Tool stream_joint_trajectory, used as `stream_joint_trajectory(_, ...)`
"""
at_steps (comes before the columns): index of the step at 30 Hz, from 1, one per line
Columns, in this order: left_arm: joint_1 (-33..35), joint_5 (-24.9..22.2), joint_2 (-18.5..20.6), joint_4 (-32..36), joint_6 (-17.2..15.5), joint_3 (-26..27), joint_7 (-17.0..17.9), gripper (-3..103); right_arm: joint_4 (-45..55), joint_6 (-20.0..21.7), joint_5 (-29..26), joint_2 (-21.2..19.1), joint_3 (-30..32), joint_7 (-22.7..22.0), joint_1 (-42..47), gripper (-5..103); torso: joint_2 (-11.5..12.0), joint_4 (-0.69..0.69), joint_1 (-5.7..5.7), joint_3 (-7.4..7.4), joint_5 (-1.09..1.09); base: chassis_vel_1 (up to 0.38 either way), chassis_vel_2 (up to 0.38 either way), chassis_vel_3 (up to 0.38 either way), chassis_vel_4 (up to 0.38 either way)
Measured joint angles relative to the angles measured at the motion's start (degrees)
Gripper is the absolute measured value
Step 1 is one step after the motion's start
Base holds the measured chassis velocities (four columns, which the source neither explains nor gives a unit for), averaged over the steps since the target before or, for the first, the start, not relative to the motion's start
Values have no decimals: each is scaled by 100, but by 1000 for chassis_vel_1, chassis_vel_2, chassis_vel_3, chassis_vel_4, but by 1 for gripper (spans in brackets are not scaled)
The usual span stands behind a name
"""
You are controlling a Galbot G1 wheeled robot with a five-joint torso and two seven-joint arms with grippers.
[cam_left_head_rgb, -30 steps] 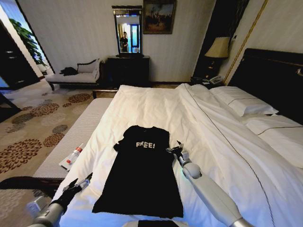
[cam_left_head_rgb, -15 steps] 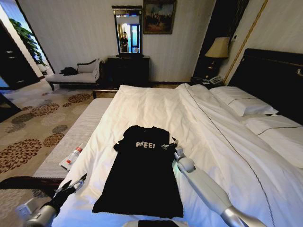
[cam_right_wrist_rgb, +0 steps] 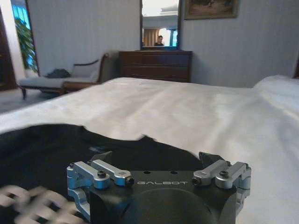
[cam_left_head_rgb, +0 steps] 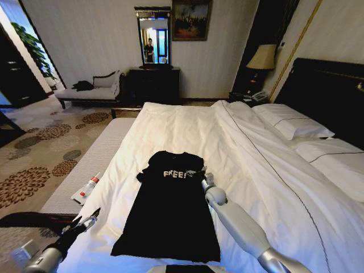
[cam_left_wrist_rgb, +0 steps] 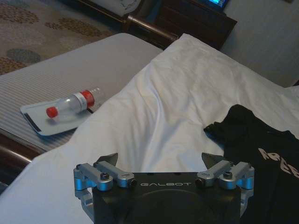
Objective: Fold the clothes on the bed.
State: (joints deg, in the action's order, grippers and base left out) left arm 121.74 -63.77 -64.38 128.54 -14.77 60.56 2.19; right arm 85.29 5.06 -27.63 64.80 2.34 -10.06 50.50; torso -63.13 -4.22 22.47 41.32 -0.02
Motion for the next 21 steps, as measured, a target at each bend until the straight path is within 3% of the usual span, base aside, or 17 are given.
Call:
stream_joint_trajectory(3, -68, 63, -40, 4, 0, -119, 0, 100, -174, -83, 256, -159, 78, 12, 102, 100, 0, 0, 0, 0, 2, 0, 0, 0, 0)
stream_joint_trajectory(9, -53, 121, -63, 0, 3, -173, 0, 100, -470, -222, 762, -82, -61, 84, 98, 100, 0, 2, 1, 0, 3, 0, 0, 0, 0)
stream_joint_trajectory(16, -270, 160, -45, -59, -8, -262, 38, 100, -261, -190, 462, 18, -115, 64, 144, 100, 1, 5, 1, 1, 4, 0, 0, 0, 0)
stream_joint_trajectory(21, -885, 159, 86, -282, -85, -661, 187, 100, 328, -169, 174, -327, 316, -9, 584, 100, 1, -2, 1, 0, 2, 0, 0, 0, 0)
